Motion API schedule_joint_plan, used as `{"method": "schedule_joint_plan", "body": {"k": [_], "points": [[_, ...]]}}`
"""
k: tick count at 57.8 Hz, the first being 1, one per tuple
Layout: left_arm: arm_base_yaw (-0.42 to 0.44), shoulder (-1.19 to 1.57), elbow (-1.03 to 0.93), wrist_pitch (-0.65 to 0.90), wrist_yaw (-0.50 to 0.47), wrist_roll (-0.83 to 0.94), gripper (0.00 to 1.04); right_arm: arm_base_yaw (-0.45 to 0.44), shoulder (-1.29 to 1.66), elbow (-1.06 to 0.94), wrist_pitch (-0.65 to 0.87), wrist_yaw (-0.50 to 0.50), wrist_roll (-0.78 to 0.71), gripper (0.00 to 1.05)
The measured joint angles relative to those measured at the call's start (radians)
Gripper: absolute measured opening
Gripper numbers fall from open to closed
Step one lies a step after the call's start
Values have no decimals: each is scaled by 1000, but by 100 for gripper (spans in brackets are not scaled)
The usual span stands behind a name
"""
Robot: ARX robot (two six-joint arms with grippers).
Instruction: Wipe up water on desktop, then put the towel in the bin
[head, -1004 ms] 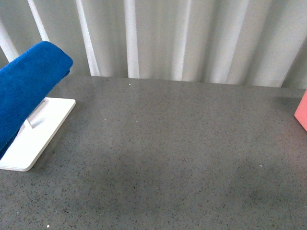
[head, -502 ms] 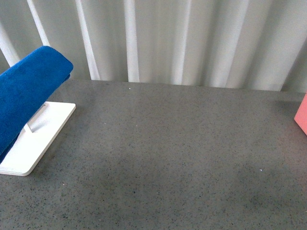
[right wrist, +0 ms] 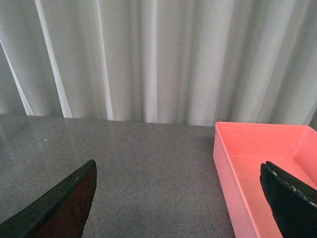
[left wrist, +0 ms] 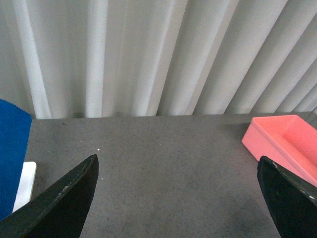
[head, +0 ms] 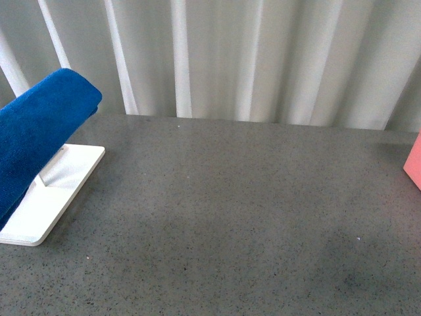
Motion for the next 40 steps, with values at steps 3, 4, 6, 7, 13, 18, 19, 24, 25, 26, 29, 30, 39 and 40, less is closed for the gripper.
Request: {"method": "schedule_joint_plan", "body": {"k": [3, 4, 6, 7, 13, 18, 19, 24, 25, 26, 29, 30, 39, 40], "points": [[23, 116, 97, -29, -2, 35, 98, 0, 0, 0, 0, 0, 0, 98], [31, 161, 136, -43, -6, 50, 98, 0, 0, 0, 0, 0, 0, 98], [48, 249, 216, -78, -10, 84, 98, 0, 0, 0, 0, 0, 0, 98], [52, 270, 237, -90, -8, 88, 98, 0, 0, 0, 0, 0, 0, 98], [107, 491, 464, -251, -43, 158, 98, 0, 0, 0, 0, 0, 0, 98], [156, 650, 634, -361, -111, 217, 98, 0, 0, 0, 0, 0, 0, 98], [161, 666, 650, -372, -119, 221, 98, 0, 0, 0, 0, 0, 0, 98], [210, 785, 776, -458, -168, 256, 98, 0, 0, 0, 0, 0, 0, 98], [214, 795, 785, -463, -174, 260, 98, 0, 0, 0, 0, 0, 0, 98], [224, 814, 800, -468, -190, 268, 98, 0, 0, 0, 0, 0, 0, 98], [244, 853, 829, -481, -222, 279, 98, 0, 0, 0, 0, 0, 0, 98], [250, 865, 837, -482, -233, 285, 98, 0, 0, 0, 0, 0, 0, 98], [282, 934, 857, -428, -291, 340, 98, 0, 0, 0, 0, 0, 0, 98], [282, 941, 858, -422, -291, 343, 98, 0, 0, 0, 0, 0, 0, 98]]}}
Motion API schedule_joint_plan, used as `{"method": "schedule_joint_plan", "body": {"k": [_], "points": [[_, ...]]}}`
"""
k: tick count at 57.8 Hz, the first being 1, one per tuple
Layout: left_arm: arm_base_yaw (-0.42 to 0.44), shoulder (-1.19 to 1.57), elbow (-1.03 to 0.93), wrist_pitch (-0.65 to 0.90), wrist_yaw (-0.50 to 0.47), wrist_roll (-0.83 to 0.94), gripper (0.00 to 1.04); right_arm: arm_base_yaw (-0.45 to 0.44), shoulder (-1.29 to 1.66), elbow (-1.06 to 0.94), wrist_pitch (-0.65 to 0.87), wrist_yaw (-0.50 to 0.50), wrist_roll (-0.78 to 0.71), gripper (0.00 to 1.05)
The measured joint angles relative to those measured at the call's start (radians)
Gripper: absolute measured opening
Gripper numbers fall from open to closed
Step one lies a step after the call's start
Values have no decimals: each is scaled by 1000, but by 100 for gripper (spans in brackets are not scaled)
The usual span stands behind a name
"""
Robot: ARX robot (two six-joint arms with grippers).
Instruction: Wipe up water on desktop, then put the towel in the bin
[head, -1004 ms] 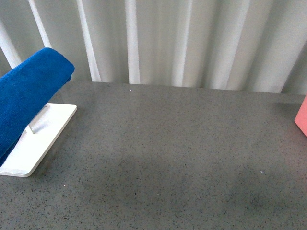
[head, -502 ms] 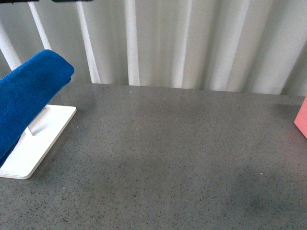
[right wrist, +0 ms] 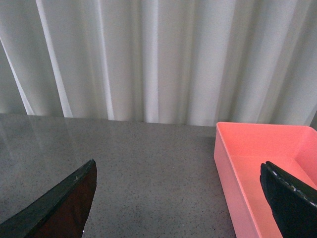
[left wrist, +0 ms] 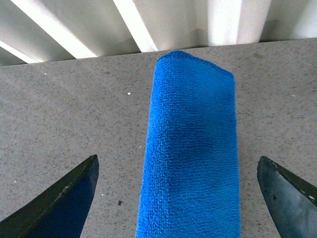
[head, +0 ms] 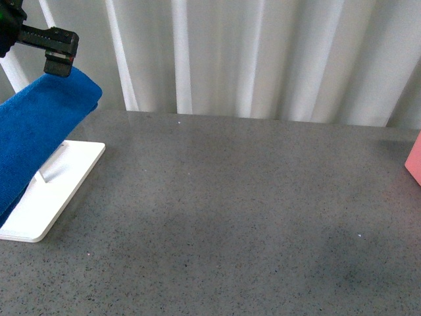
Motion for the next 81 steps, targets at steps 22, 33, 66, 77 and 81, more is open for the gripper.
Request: {"method": "schedule_joint_plan", "body": {"k": [22, 33, 66, 77, 81], "points": [[-1, 75, 27, -51, 76, -57, 98, 0, 0, 0, 0, 0, 0, 98], [8, 86, 26, 6, 51, -51, 98, 0, 0, 0, 0, 0, 0, 98], [9, 112, -31, 98, 26, 62, 98, 0, 0, 0, 0, 0, 0, 98], [10, 114, -39, 107, 11, 90, 63, 0, 0, 0, 0, 0, 0, 98], [11, 114, -40, 108, 11, 91, 52, 0, 0, 0, 0, 0, 0, 98]]}}
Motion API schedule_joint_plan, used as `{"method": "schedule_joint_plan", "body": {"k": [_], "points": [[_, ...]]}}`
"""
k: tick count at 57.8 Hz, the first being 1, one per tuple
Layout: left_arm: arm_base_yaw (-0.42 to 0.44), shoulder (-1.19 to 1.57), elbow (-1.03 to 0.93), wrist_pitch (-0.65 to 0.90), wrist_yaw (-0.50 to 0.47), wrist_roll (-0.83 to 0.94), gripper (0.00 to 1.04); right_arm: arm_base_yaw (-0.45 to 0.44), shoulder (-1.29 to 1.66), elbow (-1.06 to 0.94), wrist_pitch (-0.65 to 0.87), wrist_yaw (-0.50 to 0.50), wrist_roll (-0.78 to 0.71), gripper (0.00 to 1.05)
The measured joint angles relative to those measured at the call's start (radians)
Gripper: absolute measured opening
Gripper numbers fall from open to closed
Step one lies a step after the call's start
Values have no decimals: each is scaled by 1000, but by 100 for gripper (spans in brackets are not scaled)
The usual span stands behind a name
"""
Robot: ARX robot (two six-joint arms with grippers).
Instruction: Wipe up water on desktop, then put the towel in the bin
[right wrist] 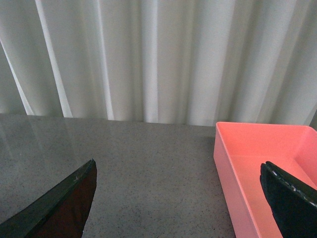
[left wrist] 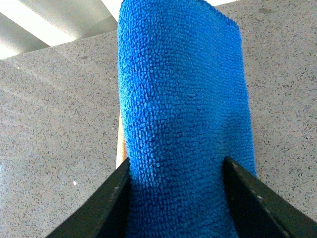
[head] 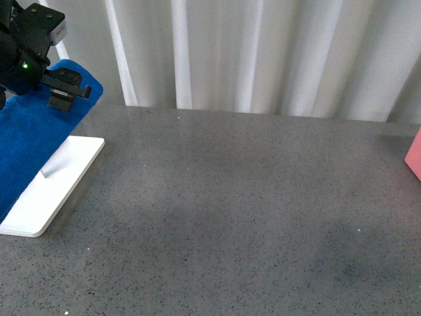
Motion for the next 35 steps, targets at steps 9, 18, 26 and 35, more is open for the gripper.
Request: {"method": "schedule_joint_plan", "body": {"k": [9, 18, 26, 35], "points": [[6, 0, 0, 0, 8, 0, 23, 0, 0, 0, 0, 0, 0, 98], [11, -13, -4, -3, 19, 0, 5, 0, 0, 0, 0, 0, 0, 98], [21, -80, -2, -45, 59, -2, 5, 0, 0, 0, 0, 0, 0, 98], [30, -154, 32, -91, 105, -26, 5, 0, 0, 0, 0, 0, 0, 98]]}}
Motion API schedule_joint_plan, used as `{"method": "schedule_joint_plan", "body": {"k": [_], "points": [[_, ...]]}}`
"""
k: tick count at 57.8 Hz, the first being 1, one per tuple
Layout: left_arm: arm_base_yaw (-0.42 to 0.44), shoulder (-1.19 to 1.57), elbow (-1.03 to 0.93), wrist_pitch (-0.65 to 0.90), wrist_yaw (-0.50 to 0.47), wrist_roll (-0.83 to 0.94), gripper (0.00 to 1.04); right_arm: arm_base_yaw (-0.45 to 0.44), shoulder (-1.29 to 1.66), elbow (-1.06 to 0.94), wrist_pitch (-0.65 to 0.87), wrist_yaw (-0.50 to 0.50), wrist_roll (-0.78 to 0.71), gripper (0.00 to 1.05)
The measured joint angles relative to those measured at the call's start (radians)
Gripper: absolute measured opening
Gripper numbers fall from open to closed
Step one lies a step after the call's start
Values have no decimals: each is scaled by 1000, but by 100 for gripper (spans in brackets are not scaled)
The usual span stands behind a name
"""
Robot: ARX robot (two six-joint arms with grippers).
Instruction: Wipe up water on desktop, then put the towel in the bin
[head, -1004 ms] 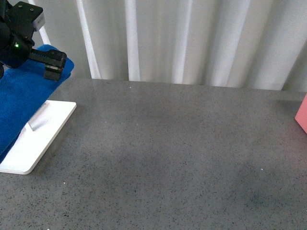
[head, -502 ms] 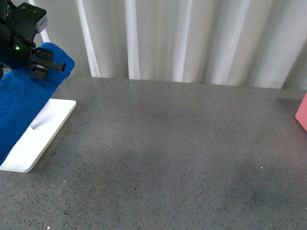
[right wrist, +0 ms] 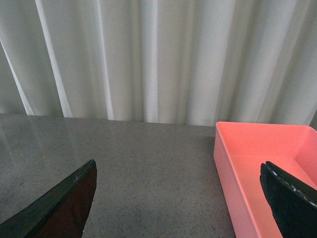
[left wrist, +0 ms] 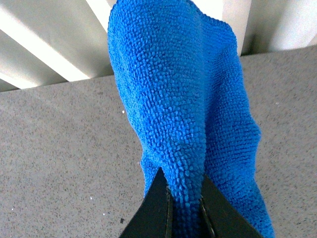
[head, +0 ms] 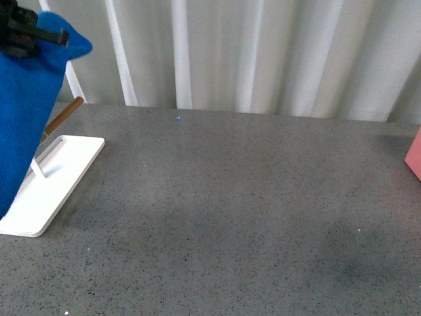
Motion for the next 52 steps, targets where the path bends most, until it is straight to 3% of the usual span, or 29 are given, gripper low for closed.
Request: {"method": "schedule_joint_plan", "body": {"k": [17, 32, 52], "points": [[-57, -159, 12, -4, 159, -109, 5, 0, 0, 0, 0, 0, 0, 98], [-251, -309, -96, 151, 326, -243, 5, 0, 0, 0, 0, 0, 0, 98], [-470, -191, -270, 428, 350, -420, 5, 0, 0, 0, 0, 0, 0, 98]]}}
